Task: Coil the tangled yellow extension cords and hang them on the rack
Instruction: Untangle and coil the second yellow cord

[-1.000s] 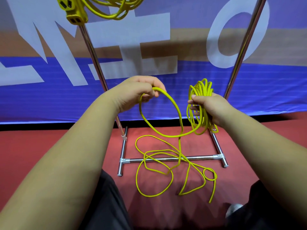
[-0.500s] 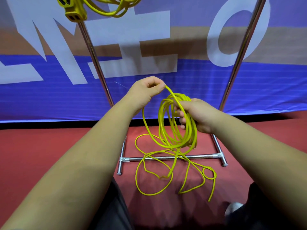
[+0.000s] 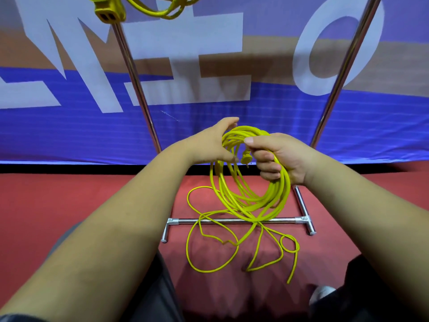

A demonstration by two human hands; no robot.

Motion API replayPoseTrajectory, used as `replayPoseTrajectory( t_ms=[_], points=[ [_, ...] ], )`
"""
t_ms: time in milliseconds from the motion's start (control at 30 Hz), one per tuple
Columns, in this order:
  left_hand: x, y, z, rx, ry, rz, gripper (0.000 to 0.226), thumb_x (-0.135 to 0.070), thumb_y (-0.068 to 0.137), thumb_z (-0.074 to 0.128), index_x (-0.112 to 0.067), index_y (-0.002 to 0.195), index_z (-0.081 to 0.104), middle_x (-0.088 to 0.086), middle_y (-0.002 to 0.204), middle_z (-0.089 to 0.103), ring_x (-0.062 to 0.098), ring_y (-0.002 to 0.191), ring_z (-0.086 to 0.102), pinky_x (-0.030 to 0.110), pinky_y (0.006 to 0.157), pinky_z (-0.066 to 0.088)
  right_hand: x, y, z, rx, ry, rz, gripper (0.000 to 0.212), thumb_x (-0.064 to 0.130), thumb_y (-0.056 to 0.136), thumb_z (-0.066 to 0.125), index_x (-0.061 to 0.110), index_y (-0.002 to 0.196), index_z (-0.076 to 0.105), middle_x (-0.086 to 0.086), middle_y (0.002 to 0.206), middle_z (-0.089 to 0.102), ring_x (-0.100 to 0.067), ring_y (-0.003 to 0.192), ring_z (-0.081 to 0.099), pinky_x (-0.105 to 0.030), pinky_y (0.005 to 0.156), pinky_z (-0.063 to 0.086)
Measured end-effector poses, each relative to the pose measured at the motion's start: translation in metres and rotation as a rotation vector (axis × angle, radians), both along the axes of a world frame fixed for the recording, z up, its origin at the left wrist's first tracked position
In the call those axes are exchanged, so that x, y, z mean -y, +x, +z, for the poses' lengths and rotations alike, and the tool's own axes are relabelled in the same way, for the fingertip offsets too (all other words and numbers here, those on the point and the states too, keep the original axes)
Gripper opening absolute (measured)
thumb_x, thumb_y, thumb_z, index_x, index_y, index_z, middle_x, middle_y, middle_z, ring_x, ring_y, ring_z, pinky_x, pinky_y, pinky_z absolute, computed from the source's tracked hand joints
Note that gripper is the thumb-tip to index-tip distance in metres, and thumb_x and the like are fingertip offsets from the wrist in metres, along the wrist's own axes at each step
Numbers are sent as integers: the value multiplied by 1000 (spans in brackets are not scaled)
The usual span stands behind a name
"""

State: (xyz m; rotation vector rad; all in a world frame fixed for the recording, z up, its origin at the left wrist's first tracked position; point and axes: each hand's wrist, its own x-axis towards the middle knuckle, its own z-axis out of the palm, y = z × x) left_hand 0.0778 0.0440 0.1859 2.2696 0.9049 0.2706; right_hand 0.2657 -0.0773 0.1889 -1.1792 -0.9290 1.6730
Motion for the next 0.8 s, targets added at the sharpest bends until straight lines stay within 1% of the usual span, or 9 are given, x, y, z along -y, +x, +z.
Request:
replayPoseTrajectory(
  t_ms=[100, 233, 333, 400, 500, 533, 600, 667, 800],
  points=[
    [4, 5, 1, 152, -31, 6, 65, -22, 78, 86, -37, 135, 57, -12, 114, 72, 5, 100, 69, 28, 89, 57, 2, 1, 3, -27, 12, 77, 41, 26, 102, 59, 22, 62, 65, 7, 47, 33, -8, 30, 31, -20, 37, 24],
    [8, 13, 0, 218, 21, 63, 15, -16, 83, 77, -24, 90, 65, -1, 80, 68, 6, 71, 59, 36, 74, 53, 5, 4, 8, 20, 9, 85, 21, 28, 92, 66, 18, 76, 57, 4, 48, 34, -11, 34, 33, -23, 41, 30],
    [11, 17, 1, 228, 22, 126, 12, -11, 83, 70, -21, 89, 65, 7, 76, 66, 11, 66, 59, 42, 70, 59, 5, 7, 10, 99, -3, 38, 25, 22, 100, 63, 18, 77, 57, 1, 51, 37, -14, 40, 36, -27, 48, 34],
    [12, 20, 3, 264, -31, 147, 25, -12, 82, 71, -25, 104, 67, 8, 79, 67, 16, 65, 62, 47, 72, 61, 6, 8, 11, 107, -13, 7, 31, 18, 102, 61, 20, 71, 59, 1, 51, 35, -14, 40, 34, -27, 47, 34],
    [11, 22, 7, 227, -110, 29, 71, -11, 79, 77, -46, 138, 56, -7, 94, 74, 17, 76, 68, 32, 76, 60, 10, 11, 15, 118, -35, 40, 28, 13, 102, 56, 19, 76, 50, 4, 46, 29, -10, 34, 28, -22, 41, 29],
    [12, 23, 7, 189, -97, -25, 70, -8, 79, 77, -42, 138, 58, -8, 99, 75, 14, 80, 68, 28, 78, 57, 12, 12, 16, 124, -44, 64, 28, 12, 103, 55, 20, 77, 48, 5, 45, 28, -9, 32, 27, -21, 40, 28],
    [16, 23, 9, 117, -56, -51, 40, -4, 81, 75, -23, 115, 72, -2, 97, 73, 7, 77, 63, 27, 77, 53, 14, 13, 17, 140, -51, 96, 33, 10, 104, 53, 20, 73, 49, 4, 44, 27, -9, 31, 27, -20, 40, 27],
    [21, 21, 12, 115, -59, -19, 16, -3, 82, 70, -16, 91, 67, -3, 77, 67, 4, 67, 59, 29, 69, 51, 16, 13, 21, 163, -52, 99, 35, 12, 103, 55, 20, 70, 46, 3, 46, 27, -10, 32, 27, -21, 41, 27],
    [20, 18, 24, 141, -20, 23, 15, -4, 81, 63, -19, 86, 60, -3, 74, 68, 9, 68, 67, 32, 66, 53, 16, 10, 33, 218, -20, 39, 29, 20, 100, 65, 17, 72, 58, 0, 54, 35, -15, 41, 33, -25, 46, 31]
  ],
)
